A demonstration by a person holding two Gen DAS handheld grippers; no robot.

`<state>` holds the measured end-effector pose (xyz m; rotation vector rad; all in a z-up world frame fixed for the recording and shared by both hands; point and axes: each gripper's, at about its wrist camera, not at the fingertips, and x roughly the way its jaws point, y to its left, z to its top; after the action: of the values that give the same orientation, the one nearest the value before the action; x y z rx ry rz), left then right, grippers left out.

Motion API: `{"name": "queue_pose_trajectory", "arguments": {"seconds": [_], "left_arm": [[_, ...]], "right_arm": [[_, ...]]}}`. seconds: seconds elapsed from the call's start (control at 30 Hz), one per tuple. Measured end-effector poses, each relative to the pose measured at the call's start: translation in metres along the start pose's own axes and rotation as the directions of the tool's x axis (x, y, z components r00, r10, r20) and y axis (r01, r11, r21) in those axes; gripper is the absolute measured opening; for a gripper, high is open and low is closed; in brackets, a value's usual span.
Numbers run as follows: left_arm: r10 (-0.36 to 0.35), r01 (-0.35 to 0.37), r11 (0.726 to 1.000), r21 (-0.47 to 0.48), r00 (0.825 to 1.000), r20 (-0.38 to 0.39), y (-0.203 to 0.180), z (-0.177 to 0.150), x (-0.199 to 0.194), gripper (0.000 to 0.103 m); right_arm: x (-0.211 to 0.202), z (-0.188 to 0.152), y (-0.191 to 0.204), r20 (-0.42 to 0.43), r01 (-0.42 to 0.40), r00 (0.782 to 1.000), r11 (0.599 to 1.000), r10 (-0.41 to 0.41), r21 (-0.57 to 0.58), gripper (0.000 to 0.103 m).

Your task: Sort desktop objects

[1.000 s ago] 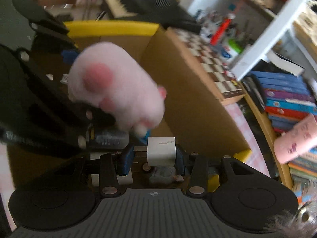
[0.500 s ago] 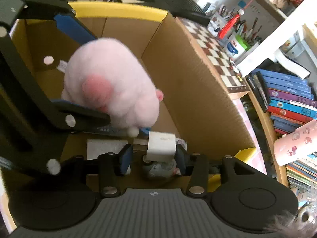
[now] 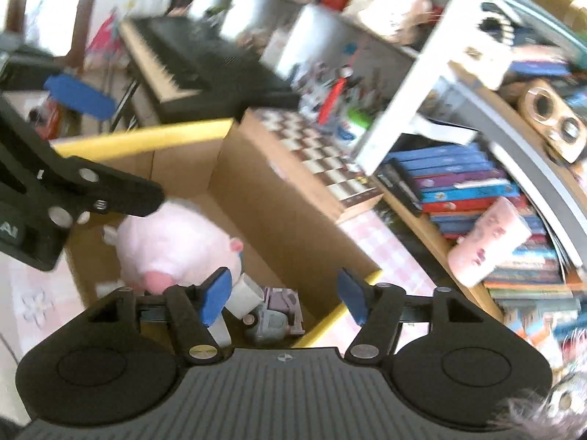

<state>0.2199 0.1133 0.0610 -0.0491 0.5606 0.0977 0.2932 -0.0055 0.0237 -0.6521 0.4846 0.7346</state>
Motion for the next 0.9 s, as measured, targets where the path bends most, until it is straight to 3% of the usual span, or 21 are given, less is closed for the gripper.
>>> {"name": "queue_pose_trajectory", "arguments": {"seconds": [0.23,0.4,0.7,0.9], "left_arm": [[-0.043,0.046,0.998,-0.048,0.997,0.063,0.007,-0.015,-0.036,0.098],[-0.053,0.056,0.997,-0.045,0.997,0.064,0.009,-0.029,-0.056,0.098],[-0.074,0.075,0.997,-0.014,0.996,0.053,0.005,-0.059,-0.089,0.098],[-0.074,0.073,0.997,0.010,0.997,0.016,-0.004,-0.089,-0.104,0.098]], "right_arm": [[-0.035,-0.019,0.001,0.030,0.071,0.996,0.979,-0.078,0.190,0.070],[-0.067,-0.043,0.002,0.014,0.136,0.988,0.904,-0.155,0.406,0.075],[-0.118,-0.078,0.035,-0.026,0.241,0.964,0.823,-0.266,0.514,0.075],[-0.141,-0.098,0.064,-0.086,0.256,0.963,0.771,-0.255,0.583,0.077]]}}
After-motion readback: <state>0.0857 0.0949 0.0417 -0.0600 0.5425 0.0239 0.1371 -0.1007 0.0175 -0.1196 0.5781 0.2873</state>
